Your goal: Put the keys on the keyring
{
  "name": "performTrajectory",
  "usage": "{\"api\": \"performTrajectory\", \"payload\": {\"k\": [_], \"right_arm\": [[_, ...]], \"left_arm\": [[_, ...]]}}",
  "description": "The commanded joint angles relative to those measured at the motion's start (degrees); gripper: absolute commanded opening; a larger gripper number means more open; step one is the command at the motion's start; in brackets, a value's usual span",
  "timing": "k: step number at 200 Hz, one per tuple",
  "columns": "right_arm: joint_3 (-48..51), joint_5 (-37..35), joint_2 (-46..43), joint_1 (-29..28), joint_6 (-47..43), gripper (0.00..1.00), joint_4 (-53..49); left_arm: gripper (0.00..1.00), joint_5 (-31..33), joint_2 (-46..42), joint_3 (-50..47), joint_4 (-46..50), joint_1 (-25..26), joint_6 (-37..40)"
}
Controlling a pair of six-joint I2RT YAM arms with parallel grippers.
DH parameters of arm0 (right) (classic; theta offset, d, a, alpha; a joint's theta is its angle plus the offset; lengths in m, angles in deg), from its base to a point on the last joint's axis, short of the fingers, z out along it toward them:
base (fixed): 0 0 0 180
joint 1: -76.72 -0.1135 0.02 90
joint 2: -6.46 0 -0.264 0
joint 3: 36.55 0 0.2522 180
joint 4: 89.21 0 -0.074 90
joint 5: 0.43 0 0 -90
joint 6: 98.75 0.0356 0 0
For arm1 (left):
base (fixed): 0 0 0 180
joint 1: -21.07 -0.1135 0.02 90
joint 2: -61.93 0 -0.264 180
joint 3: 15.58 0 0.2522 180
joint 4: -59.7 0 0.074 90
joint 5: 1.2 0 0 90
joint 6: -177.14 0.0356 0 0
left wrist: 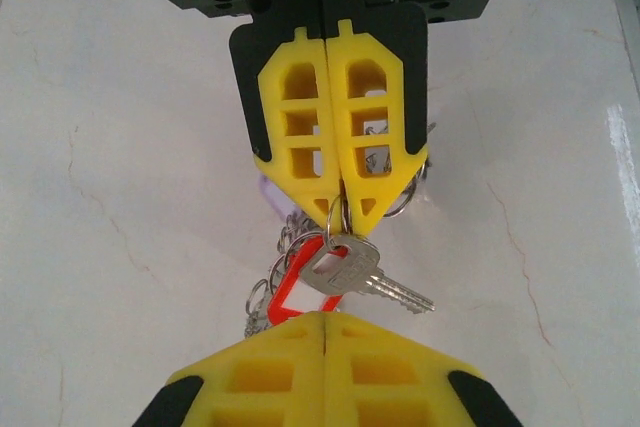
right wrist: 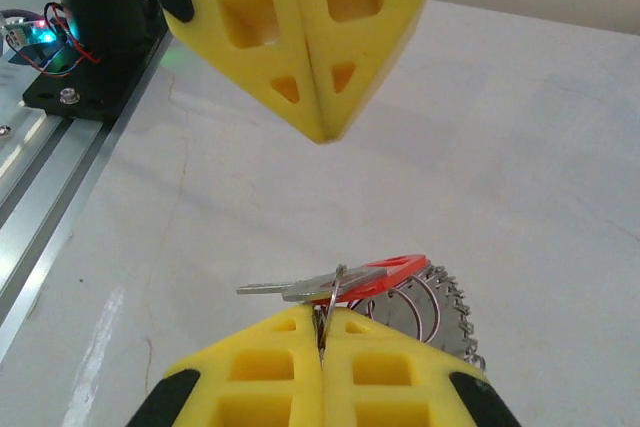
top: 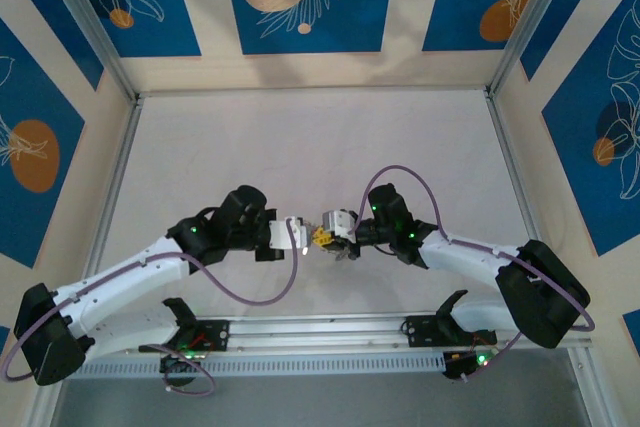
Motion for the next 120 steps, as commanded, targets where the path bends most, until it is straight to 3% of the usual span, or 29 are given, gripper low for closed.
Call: {"api": "performTrajectory", "payload": {"k": [1,29,51,76,120], "right_arm": [[-0.5,1.6,0.4,0.2,-0.7,0.00,0.4],[-0.6,1.3,0.0,0.2,-0.9,0.00,0.8],[-1.3,2.0,0.1,0.2,-1.7,0.00,-0.3],[-1.4,1.7,0.3,0.1,-2.0,0.00,-0.4],[-1.1,0.4,0.0,-0.2,-2.4,0.00,-0.7]], "left_arm": [[0.24,-2.2,-0.2,-1.6,-3.5,0.3,-1.2],[0.40,-5.3,1.7,-4.2,-9.8,0.3,-4.0],[0.41,-5.2,4.1,-4.0,-12.3,0.4,-5.2],[0.40,-5.8,7.0,-2.8,-13.9,0.4,-4.9],[0.24,-5.2,8.5,-2.3,-14.5,0.4,-4.2]]}}
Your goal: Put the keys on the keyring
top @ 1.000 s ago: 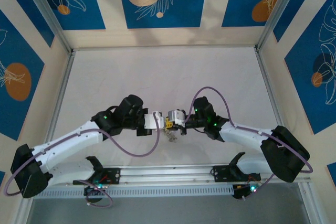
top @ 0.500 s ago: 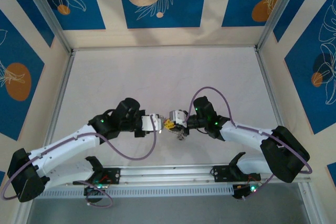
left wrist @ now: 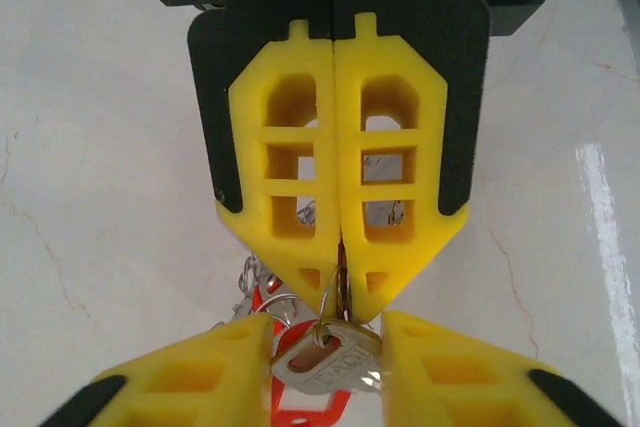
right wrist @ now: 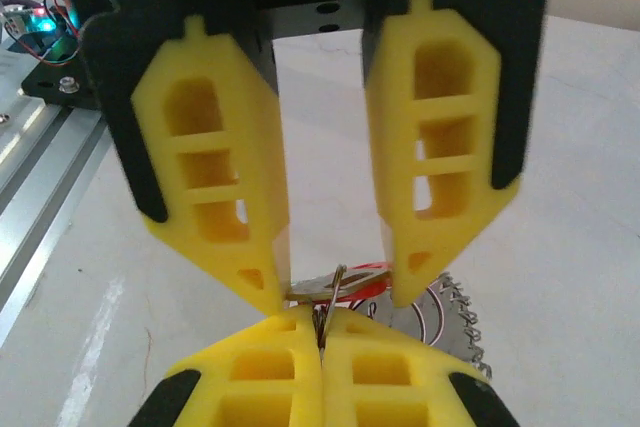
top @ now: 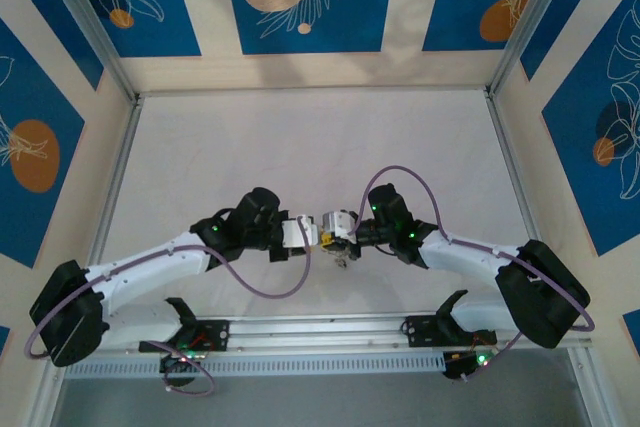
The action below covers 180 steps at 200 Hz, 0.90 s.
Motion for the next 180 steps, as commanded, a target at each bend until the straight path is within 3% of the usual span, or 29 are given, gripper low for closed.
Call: {"api": "performTrajectory", "payload": {"k": [1,59,116,180], "right_arm": [[-1.1,0.6,0.0,-0.2,-1.1,0.00,0.2],[-1.6,-0.5,0.1,-0.2,-2.1,0.00,-1.6],[-1.8,-2.6,0.7,-0.2,-1.5,0.00,-1.2],[-2.4,-4.1,0.9,0.8,-2.1,0.00,-3.2]], "left_arm": [[0.24,-1.3,0.3,1.4,-1.9,0.4,0.6],[0.00,0.5,0.5,1.0,-2.1,0.3,1.4],[0.00,0.3,0.7,-1.8,-4.0,0.3,2.5],[0.00,7.3,-3.0,-6.5,-6.4,0.3,1.4]]}}
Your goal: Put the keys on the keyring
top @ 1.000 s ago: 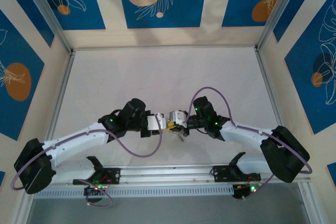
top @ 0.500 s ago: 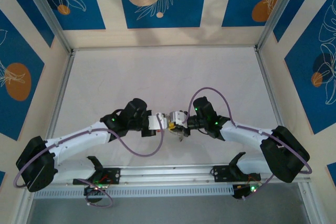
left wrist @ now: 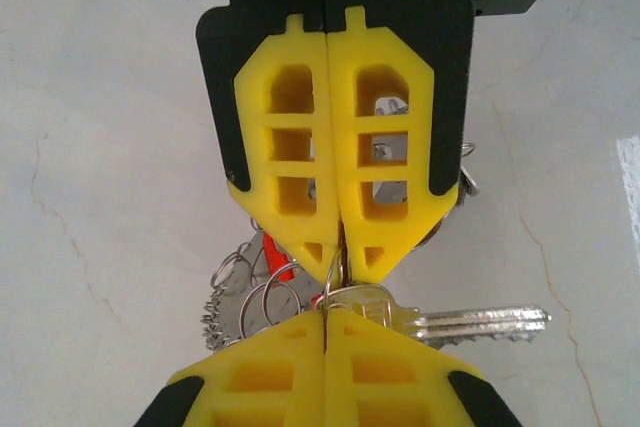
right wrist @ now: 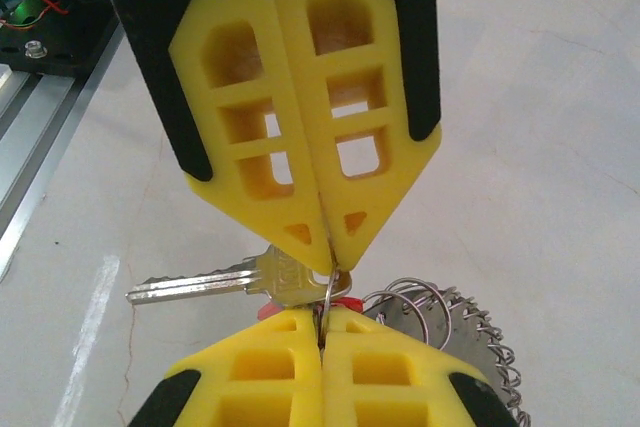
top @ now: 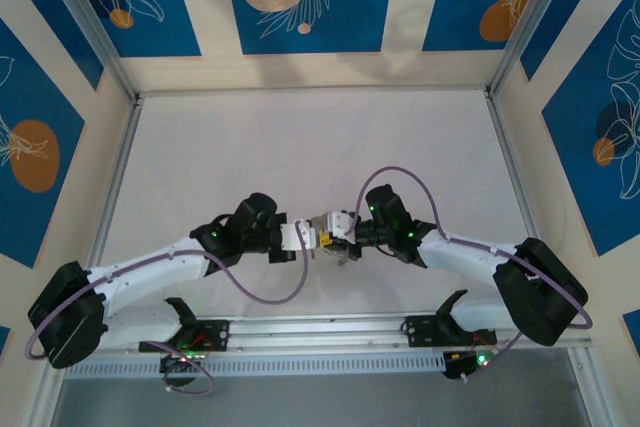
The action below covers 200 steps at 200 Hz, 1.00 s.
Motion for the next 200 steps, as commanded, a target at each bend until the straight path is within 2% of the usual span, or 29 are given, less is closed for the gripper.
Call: {"api": "performTrajectory", "payload": {"k": [1,34,47,58,73,91,120,168,180,200], "right_arm": [[-2.1,-0.5,0.1,0.6,-1.2,0.00,-0.5],[-3.0,-1.3,-0.1,0.6,-1.6,0.00,-2.8],[-3.3,-1.9,-0.1,0.6,-1.7,0.00,-3.6],[-3.1,-1.8,-0.3,0.7,-0.9,0.00,-2.9],[-2.1,-0.6,-0.3,1.4,1.7,0.00,0.7],[-2.1,0.5,0.1,1.9,3.4,0.00,2.4],[-2.6,1.3,0.5,1.9,4.6,0.00,3.0],[-2.4,-0.3,0.8,1.9,9.1,0.00,6.8],[-2.5,-0.8,1.1,1.8,10.3,0.00,7.4],[-2.3,-1.1,1.1,1.8,11.7,0.00,8.6]], "left_arm": [[0.00,4.5,-1.5,-1.9,-0.6,0.3,-0.3],[0.00,6.0,-2.0,-5.5,-4.6,0.2,-3.8],[0.27,4.2,-2.7,-7.9,-9.0,0.2,-6.6],[0.40,2.3,-3.1,-10.3,-13.9,0.1,-8.6],[0.46,1.1,-3.1,-12.7,-19.6,0.0,-11.2],[0.51,-0.6,-2.0,-12.8,-22.2,0.0,-13.2],[0.52,-0.4,1.1,-10.6,-23.4,0.0,-14.5],[0.52,4.4,5.0,-7.5,-25.5,0.0,-15.5],[0.50,5.7,5.7,-7.0,-26.2,0.0,-15.7],[0.39,7.7,6.6,-6.2,-26.8,0.0,-15.4]]}}
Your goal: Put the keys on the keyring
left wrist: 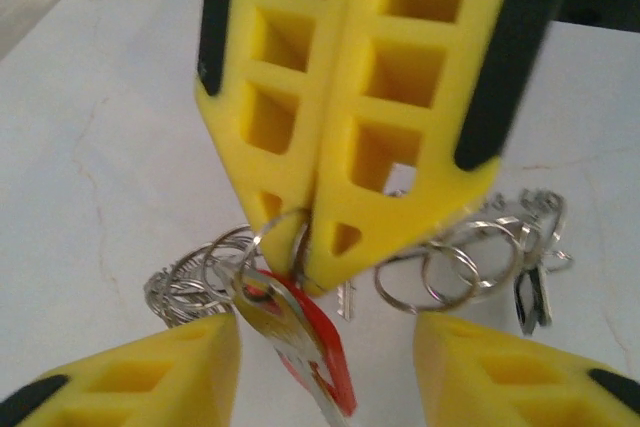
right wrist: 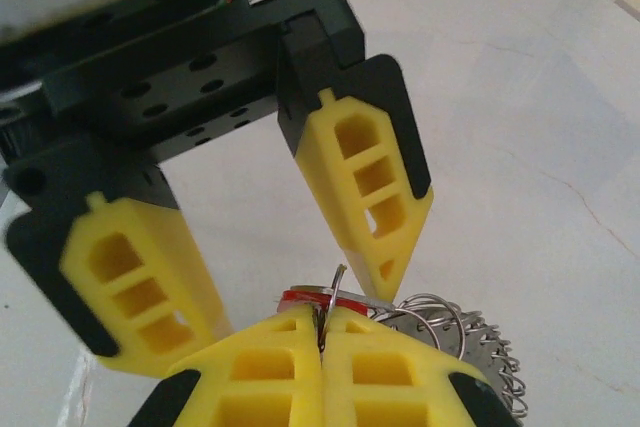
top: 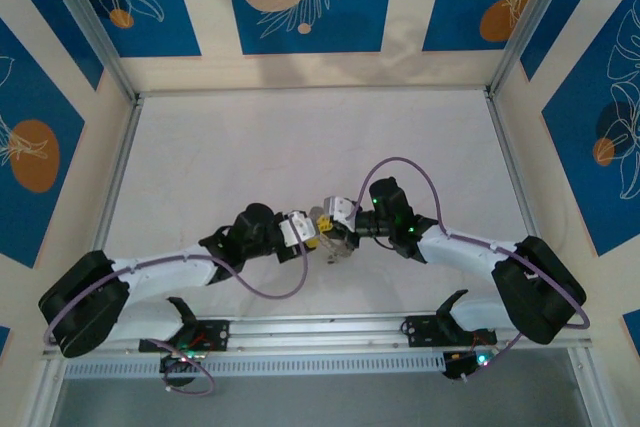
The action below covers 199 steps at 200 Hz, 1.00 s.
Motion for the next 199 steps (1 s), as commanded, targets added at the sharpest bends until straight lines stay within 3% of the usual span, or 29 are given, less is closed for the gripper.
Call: {"api": "performTrajectory", "payload": {"k": [1,47,87,199], "right_arm": [[-0.7,-0.1,0.3,0.0,3.5,0.00,3.9],[-0.1,0.6,0.0,2.0,3.9,0.00,3.3],[0.6,3.5,-0.9,4.4,4.8,0.00,2.6],[-0.4,8.7,-0.8,8.2,2.2,0.00,-3.6]], "left_arm": [[0.39,3.2,1.1,2.2,-2.8,0.0,-0.9],[0.00,8.0,3.6,4.7,-1.3,0.0,3.2],[0.00,13.4,4.3,6.5,0.5,0.0,6.9],[0.00,12.5,1.8,11.0,8.1,-1.2,11.8]]}}
